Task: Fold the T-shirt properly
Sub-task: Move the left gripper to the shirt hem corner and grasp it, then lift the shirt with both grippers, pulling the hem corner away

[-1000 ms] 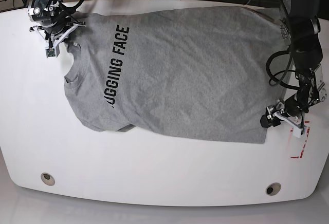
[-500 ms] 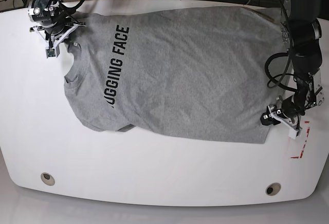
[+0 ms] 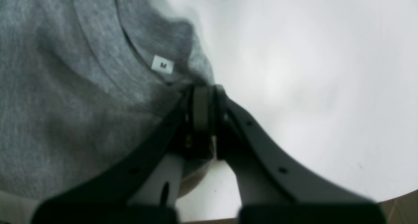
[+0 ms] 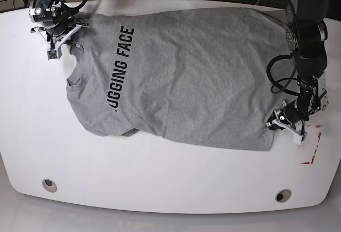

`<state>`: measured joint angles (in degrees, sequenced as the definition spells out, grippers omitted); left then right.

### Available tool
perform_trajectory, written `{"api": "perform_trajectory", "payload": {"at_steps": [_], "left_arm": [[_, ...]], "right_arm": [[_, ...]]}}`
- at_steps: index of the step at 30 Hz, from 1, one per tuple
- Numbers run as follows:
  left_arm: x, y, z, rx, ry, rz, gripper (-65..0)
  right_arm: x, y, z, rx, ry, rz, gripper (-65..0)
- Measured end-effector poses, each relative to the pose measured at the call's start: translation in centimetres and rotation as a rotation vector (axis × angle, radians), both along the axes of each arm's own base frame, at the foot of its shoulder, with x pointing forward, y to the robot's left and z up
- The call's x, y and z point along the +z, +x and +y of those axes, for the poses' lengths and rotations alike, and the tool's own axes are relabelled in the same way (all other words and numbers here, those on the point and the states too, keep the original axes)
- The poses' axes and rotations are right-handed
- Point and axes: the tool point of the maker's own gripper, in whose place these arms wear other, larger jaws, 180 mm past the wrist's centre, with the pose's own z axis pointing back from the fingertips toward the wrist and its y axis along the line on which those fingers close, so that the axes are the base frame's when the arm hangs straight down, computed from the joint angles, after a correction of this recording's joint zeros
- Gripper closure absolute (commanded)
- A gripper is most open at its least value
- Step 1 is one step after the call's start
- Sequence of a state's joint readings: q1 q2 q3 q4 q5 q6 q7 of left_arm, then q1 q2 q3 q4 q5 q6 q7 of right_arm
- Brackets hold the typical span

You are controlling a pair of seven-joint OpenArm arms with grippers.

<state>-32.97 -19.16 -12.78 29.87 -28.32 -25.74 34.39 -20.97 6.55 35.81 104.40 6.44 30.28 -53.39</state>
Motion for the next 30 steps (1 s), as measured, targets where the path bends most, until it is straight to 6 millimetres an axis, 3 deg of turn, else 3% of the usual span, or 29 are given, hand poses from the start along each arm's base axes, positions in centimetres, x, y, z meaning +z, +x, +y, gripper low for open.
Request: {"api": "perform_trajectory", "payload": {"at_steps": [5, 15, 23, 30], "left_arm": [[1.0, 0.2, -0.8, -0.061, 0.029, -0.017, 0.0], [7.8, 1.6, 0.5, -0.091, 0.092, -0.143, 0.0], [10.4, 1.5, 0.4, -0.117, 0.139, -0.174, 0.0], [15.3, 1.7, 1.6, -0.102, 0.205, -0.272, 0.0]], "right_arm": [[0.4, 0.2, 0.0, 0.004, -0.007, -0.011, -0.3], [3.3, 2.3, 0.0, 0.028, -0.053, -0.091, -0.3], [5.4, 5.0, -0.4, 0.033, -0.079, -0.168, -0.3], [8.7, 8.2, -2.5, 0.052, -0.149, -0.256, -0.6]]}}
